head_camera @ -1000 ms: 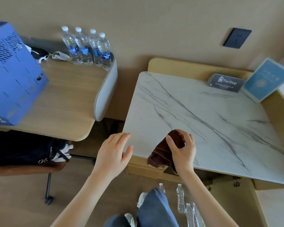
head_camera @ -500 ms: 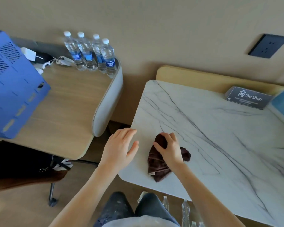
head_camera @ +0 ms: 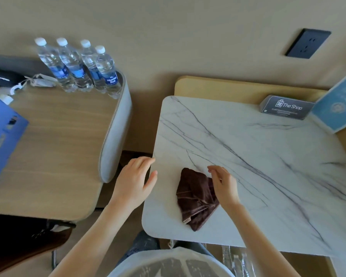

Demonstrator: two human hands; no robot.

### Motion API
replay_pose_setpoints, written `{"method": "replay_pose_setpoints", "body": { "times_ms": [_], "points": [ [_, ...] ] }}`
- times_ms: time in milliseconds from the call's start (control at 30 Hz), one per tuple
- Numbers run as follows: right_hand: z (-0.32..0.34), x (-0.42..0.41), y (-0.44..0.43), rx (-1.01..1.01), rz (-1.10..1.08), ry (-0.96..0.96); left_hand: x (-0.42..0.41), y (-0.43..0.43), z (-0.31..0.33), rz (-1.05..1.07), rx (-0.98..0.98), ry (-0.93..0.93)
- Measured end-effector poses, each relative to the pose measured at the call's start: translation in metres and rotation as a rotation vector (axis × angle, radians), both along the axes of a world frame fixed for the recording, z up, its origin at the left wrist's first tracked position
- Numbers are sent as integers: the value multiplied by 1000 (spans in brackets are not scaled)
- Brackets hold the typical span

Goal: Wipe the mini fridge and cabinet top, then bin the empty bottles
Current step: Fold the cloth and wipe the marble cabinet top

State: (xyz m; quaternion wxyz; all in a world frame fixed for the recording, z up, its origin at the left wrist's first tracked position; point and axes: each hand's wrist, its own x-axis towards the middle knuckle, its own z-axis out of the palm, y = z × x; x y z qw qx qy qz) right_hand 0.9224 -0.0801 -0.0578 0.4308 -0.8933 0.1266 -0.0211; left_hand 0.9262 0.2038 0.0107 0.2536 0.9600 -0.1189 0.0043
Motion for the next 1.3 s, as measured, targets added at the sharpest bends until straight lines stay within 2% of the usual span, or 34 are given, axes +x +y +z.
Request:
{"method": "replay_pose_setpoints", "body": {
  "times_ms": [133,233,433,667,800,1000,1200,1300],
  "points": [
    [3,-2,7,-50,124,98,11,5,-2,-24,-3,-1],
    [-1,-4,21,-204,218,162,16,5,-2,-55,-14,-2],
    [0,-8,27,-198,120,137,14,7,-3,-100,-6,11],
    [0,-7,24,-174,121,148,10,9,-2,-101,-20,4],
    [-1,-10,26,-101,83,92,7,11,-2,-98,-16,-1],
    [-3,-23,37,-198,165,60,5,13,-5,-98,-16,-2],
    [-11,-25,59,-93,15,-109,4,14,-7,-104,-12,2],
    [-19,-31,67,-168,-4,-226,5,15,-7,-113,-10,5]
  ]
}}
